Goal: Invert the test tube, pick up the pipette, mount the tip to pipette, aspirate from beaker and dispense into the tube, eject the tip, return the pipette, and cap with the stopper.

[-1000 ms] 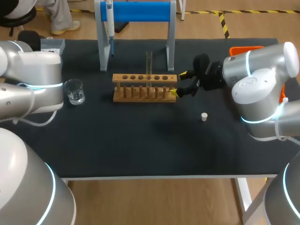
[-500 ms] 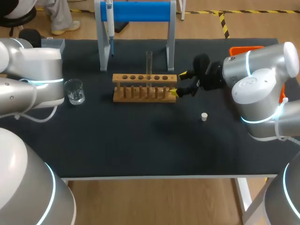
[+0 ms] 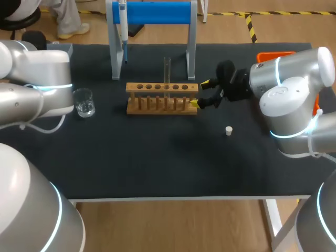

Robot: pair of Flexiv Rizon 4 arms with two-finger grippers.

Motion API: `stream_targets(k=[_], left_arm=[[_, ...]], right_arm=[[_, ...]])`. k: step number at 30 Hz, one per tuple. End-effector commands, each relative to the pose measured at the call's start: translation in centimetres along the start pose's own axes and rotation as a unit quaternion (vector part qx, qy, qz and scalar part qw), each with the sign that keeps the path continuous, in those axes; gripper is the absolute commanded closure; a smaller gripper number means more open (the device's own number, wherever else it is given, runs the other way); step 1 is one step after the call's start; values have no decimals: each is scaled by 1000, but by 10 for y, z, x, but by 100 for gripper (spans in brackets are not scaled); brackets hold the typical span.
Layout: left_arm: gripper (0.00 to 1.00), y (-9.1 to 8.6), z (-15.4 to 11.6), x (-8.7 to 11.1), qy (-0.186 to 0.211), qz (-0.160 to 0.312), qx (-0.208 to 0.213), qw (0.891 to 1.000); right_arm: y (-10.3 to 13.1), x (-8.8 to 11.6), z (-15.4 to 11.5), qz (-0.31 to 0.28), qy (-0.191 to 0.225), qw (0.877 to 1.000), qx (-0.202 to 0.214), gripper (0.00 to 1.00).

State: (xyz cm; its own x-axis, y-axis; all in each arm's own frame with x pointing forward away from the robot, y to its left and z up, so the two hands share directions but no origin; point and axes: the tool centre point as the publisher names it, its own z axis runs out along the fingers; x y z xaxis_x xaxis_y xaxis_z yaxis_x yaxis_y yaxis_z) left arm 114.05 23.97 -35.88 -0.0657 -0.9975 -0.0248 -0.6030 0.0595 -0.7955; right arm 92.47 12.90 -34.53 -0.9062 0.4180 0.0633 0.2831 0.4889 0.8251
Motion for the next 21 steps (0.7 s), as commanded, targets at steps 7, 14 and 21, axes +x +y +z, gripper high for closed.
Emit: stream_targets(k=[7,14,21], left_arm=[[49,0,8,-2,-4,-3,1,1000],[51,3,9,-3,-6,-4,-4,1000],[53,4,10,-3,-7,-3,-6,1000]], right_arm=[[0,0,-1,0,1,1000,0,0],[0,0,-1,0,1,1000,0,0],[0,0,-1,0,1,1000,0,0]])
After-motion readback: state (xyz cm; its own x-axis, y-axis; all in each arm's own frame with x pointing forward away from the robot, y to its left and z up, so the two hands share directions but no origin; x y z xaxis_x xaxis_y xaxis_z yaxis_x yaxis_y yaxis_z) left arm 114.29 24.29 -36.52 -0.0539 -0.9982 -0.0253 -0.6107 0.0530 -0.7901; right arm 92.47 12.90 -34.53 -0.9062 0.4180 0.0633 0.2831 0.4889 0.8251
